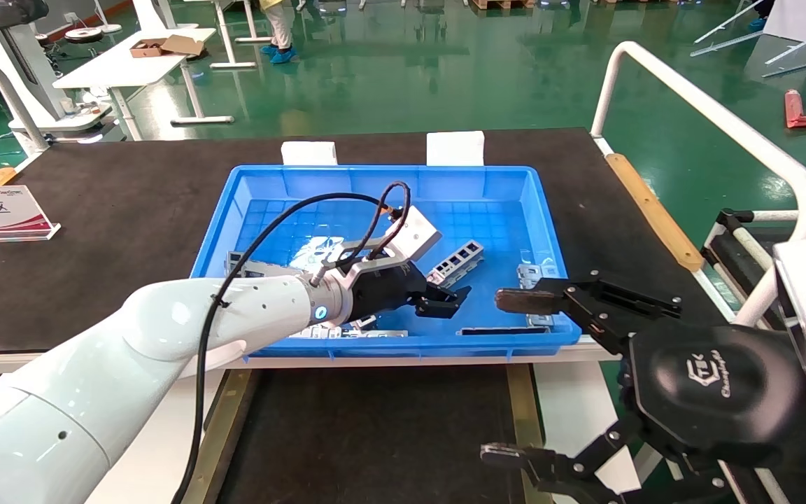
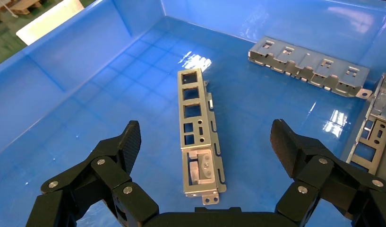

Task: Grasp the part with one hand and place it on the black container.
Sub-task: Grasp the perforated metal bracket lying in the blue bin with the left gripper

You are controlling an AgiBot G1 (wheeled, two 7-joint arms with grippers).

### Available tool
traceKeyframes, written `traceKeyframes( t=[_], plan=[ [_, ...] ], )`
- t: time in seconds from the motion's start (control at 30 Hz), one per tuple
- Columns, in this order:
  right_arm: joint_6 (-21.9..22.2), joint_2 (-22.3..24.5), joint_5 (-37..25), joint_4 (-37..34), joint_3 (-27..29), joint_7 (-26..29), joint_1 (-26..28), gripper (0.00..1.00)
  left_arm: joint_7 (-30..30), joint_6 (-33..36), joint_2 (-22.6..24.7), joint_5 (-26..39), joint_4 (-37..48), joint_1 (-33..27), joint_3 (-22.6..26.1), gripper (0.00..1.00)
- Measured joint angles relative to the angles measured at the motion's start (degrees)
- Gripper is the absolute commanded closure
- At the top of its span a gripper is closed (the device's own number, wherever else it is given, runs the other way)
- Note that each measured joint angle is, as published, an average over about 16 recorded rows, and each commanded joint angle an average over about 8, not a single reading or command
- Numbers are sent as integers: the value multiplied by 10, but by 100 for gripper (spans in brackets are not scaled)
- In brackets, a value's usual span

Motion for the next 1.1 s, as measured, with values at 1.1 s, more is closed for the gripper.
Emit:
traceKeyframes(
  t=[1.1],
  plan=[
    [0,0,0,0,0,0,0,100,16,-56,-3,-142,21,-12,136,100]
  ],
)
